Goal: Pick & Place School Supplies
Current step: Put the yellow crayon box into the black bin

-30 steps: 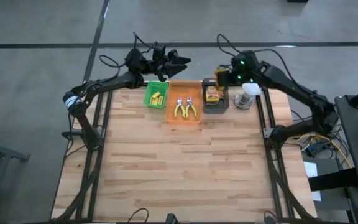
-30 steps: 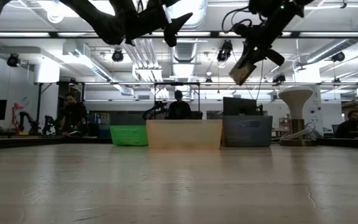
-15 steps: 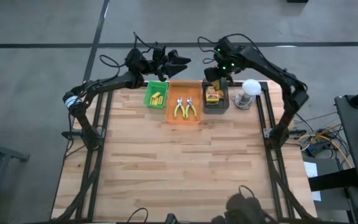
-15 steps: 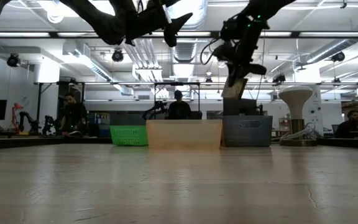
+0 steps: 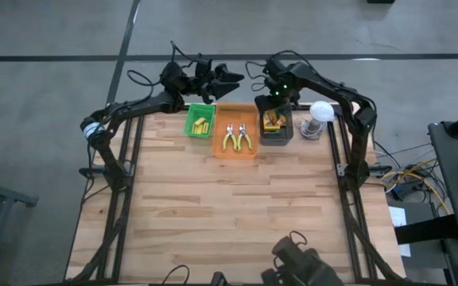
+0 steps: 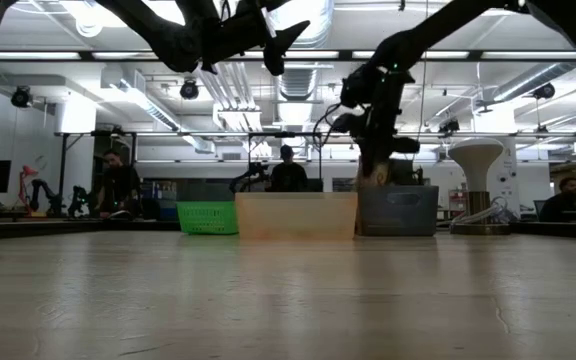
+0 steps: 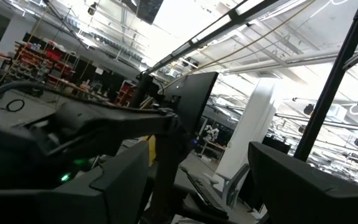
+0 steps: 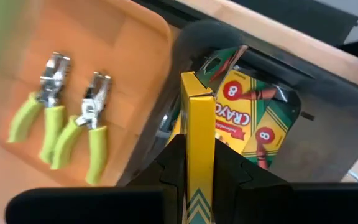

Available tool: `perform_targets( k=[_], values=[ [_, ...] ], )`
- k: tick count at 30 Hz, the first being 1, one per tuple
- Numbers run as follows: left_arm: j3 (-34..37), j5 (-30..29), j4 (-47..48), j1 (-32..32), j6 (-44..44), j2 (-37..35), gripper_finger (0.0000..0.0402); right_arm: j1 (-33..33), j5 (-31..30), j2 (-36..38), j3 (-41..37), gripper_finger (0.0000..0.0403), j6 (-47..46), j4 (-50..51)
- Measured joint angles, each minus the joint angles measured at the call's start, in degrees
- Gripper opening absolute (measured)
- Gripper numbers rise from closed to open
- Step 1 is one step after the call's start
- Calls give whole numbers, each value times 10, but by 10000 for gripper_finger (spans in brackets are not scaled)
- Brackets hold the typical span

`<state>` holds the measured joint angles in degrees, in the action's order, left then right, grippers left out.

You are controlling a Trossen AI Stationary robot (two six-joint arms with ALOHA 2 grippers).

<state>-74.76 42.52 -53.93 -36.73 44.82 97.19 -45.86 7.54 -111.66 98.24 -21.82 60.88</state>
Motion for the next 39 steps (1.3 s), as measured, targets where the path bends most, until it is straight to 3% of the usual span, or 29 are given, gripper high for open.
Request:
perform_targets(
  k=[13, 29, 39],
  values=[
    [0, 0, 0, 0, -1, 0, 280, 0, -2, -62, -1, 38, 25, -2],
    [0, 0, 0, 0, -7, 0, 280, -1, -17, -59, -9, 39, 25, -1],
    [0, 0, 0, 0, -9, 0, 280, -1, -17, -59, -30, 73, 28, -3]
  ],
)
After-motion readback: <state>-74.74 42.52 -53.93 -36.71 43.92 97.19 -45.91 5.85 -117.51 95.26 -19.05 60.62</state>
